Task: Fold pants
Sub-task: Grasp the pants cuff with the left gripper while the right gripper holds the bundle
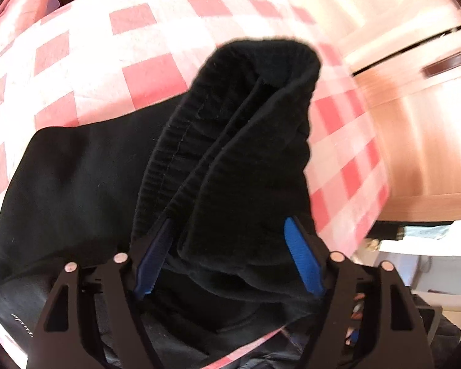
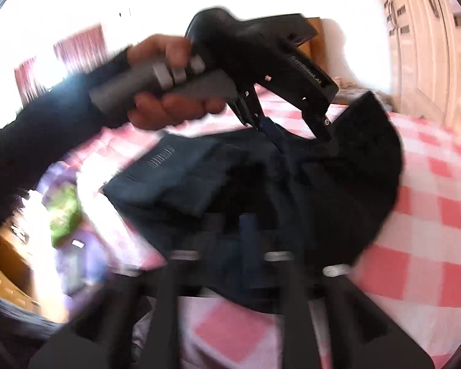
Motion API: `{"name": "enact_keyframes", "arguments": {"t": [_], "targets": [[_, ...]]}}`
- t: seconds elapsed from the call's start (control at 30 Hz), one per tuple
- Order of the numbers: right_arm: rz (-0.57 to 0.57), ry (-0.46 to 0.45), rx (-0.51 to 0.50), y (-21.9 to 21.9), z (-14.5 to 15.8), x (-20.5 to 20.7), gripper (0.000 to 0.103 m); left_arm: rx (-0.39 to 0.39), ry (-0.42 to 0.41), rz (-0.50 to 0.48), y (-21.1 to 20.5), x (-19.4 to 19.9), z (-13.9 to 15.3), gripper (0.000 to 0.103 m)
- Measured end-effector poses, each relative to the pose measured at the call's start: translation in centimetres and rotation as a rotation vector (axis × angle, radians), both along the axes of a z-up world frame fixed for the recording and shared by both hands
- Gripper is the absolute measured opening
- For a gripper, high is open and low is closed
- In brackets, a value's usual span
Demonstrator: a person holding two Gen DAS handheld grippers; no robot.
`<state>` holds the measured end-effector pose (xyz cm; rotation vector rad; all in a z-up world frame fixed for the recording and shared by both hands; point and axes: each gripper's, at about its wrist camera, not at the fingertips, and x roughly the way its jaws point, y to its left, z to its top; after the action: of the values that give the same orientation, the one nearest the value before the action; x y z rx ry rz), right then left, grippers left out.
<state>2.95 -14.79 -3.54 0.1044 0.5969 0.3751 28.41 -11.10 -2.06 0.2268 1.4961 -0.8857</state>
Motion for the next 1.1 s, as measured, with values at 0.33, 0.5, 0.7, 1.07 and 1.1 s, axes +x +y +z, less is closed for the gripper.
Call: {"name": "enact_keyframes", "arguments": {"t": [0.33,0.5,0.7,1.07,1.1], "targets": [[-0.121,-0.033,-0.55,4.0,-0.8,6.4,0.098,-0.111,-0.055,0.126,6.4,-0.8,2.3,0.092],[-0.103,0.066,-0.742,6.1,-5.0,10.3,0.086,-0.151,-0.034,0.173,8.7,-1.3,2.5,0.094],[-0.194,-0.064,-0.537,2.1,-2.5,7.1,0.032,-0.182,0.028,0.2,8.5,-0.6,1.2,0.099],[-0.21,-0.147,-0.493,1.4,-1.8,4.0,0.031,-0.287,0.174,0.136,0.7,0.6,0.5,0.101],[-0.216,-0.153,-0.479,1.0,-1.6,4.1,0.031,-0.27,0.138,0.117,-0.2,0.2,1.2,0.101]]}}
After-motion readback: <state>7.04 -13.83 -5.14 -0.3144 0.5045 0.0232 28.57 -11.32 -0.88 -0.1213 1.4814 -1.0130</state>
